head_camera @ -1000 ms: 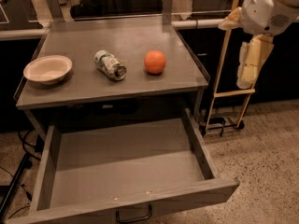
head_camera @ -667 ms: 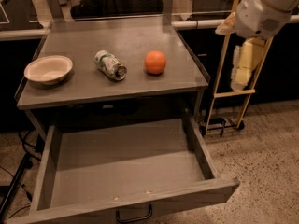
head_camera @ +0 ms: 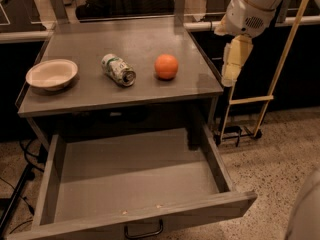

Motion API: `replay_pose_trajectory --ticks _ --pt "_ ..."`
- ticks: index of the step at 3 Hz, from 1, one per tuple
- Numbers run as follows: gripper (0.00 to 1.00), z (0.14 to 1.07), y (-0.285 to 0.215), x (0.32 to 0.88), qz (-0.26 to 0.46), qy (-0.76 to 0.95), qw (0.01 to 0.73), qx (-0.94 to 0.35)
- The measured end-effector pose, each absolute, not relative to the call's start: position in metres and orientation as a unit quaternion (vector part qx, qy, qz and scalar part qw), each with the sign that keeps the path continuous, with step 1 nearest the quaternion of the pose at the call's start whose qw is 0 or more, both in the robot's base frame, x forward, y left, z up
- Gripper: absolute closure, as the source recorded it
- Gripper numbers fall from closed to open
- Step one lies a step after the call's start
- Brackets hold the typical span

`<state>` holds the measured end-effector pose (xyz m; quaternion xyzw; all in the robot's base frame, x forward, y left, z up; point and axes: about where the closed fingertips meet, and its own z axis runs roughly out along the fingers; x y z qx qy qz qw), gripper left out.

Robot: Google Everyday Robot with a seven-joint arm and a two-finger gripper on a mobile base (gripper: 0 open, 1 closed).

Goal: Place orange into top drawer

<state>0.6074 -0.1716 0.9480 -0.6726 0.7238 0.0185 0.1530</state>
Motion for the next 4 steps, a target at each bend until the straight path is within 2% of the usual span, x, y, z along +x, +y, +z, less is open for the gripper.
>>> replay_pose_trajectory --ticks 2,3,4 --pt "0.0 0.942 -0.144 0.633 0.04 0.716 0.182 -0.673" --pt "0.0 0.924 -0.116 0.671 0.062 0.705 0.178 -0.683" --pt "0.0 0.924 -0.113 0.679 0.057 0.705 0.189 -0.681"
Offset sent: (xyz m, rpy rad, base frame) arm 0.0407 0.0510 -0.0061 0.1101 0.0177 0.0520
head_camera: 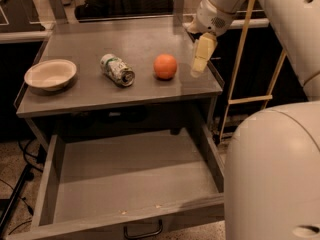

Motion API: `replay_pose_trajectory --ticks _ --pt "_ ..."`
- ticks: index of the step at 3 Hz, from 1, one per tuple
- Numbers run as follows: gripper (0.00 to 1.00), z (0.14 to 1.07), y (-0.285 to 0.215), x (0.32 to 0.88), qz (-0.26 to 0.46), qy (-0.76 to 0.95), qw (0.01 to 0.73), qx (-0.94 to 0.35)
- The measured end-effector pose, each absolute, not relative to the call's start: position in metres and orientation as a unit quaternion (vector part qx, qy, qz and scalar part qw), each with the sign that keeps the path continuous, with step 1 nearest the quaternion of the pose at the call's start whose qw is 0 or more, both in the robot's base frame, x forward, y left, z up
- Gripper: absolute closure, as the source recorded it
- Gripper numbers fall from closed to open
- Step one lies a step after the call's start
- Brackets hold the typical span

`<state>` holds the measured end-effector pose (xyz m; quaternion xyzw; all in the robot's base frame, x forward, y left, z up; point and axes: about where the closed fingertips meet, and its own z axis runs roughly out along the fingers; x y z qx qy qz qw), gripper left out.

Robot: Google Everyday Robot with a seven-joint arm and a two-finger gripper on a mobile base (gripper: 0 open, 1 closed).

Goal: Place orange into top drawer

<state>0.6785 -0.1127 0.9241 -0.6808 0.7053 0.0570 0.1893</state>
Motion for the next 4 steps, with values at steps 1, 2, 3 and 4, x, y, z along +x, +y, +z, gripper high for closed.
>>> replay_pose_trajectory --ticks 1,2,3,4 --pt "0.0 0.922 -0.106 0.673 0.039 0.716 0.159 -0.679" --pt "0.0 0.92 -0.091 0.674 0.023 0.722 0.134 -0.679" --pt "0.0 0.917 -0.08 0.682 0.015 0.724 0.117 -0.68" --pt "0.0 0.903 -0.068 0.713 0.027 0.727 0.127 -0.675"
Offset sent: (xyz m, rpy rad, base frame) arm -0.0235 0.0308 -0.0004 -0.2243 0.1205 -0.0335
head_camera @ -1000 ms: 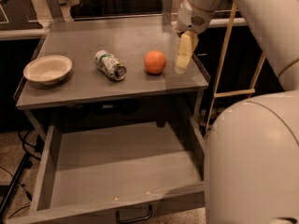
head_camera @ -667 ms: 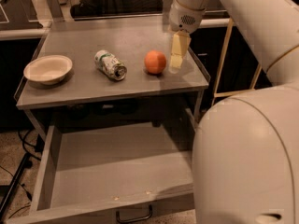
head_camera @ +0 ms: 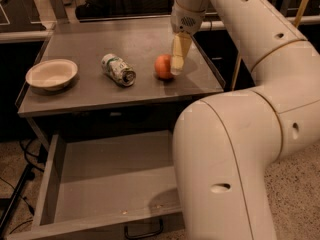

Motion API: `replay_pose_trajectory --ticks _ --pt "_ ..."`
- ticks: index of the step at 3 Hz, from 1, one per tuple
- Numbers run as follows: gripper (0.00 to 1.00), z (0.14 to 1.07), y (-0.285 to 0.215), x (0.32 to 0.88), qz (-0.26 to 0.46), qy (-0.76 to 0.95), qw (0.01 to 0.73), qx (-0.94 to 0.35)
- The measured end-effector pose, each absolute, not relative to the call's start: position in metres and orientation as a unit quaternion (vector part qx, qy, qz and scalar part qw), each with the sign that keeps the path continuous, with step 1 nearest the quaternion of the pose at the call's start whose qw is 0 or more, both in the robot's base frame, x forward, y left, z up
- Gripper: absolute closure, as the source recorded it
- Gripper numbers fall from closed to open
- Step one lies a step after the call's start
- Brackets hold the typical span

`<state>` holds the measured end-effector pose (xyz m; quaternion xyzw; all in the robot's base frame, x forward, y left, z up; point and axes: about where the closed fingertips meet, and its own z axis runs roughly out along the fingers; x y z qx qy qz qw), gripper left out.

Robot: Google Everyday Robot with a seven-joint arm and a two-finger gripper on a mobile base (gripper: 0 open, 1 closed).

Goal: Place orange into top drawer

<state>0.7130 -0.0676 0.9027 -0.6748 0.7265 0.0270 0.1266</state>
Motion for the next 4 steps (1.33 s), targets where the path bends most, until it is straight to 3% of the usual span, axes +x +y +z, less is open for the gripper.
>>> replay_pose_trajectory --ticks 4 --pt "0.0 0.889 -0.038 0.743 0.025 0.719 0.164 -0.675"
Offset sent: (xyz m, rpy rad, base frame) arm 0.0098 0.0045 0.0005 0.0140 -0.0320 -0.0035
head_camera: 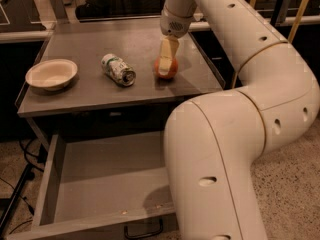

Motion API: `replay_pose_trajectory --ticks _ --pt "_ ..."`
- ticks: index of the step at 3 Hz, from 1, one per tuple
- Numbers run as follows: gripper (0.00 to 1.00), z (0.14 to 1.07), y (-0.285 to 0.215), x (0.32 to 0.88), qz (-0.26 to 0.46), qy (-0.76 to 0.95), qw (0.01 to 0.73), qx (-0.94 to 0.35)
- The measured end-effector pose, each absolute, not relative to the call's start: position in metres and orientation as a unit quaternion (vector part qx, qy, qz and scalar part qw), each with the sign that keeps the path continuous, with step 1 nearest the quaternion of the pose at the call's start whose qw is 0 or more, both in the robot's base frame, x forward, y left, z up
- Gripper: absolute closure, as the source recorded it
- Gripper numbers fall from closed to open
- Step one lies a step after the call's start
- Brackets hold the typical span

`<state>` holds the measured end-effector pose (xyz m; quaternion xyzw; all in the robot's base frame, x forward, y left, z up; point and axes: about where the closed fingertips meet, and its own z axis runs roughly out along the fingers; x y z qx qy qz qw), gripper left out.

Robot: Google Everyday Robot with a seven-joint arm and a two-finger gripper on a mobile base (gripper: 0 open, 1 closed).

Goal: Place orange into top drawer

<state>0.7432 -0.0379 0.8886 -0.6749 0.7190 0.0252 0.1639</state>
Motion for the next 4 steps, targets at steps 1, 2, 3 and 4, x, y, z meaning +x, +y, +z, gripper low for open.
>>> replay_pose_trajectory --ticks 1,2,3,4 --pt "0.0 0.859 -0.048 0.751 0.036 0.733 0.15 -0.662" --pt "0.0 0.839 -0.062 0.758 0.042 0.747 0.149 -0.646" --pt "0.0 0.838 -0.061 0.76 0.042 0.747 0.15 -0.646" --pt "0.19 0.838 -0.061 0.76 0.042 0.747 0.15 -0.646"
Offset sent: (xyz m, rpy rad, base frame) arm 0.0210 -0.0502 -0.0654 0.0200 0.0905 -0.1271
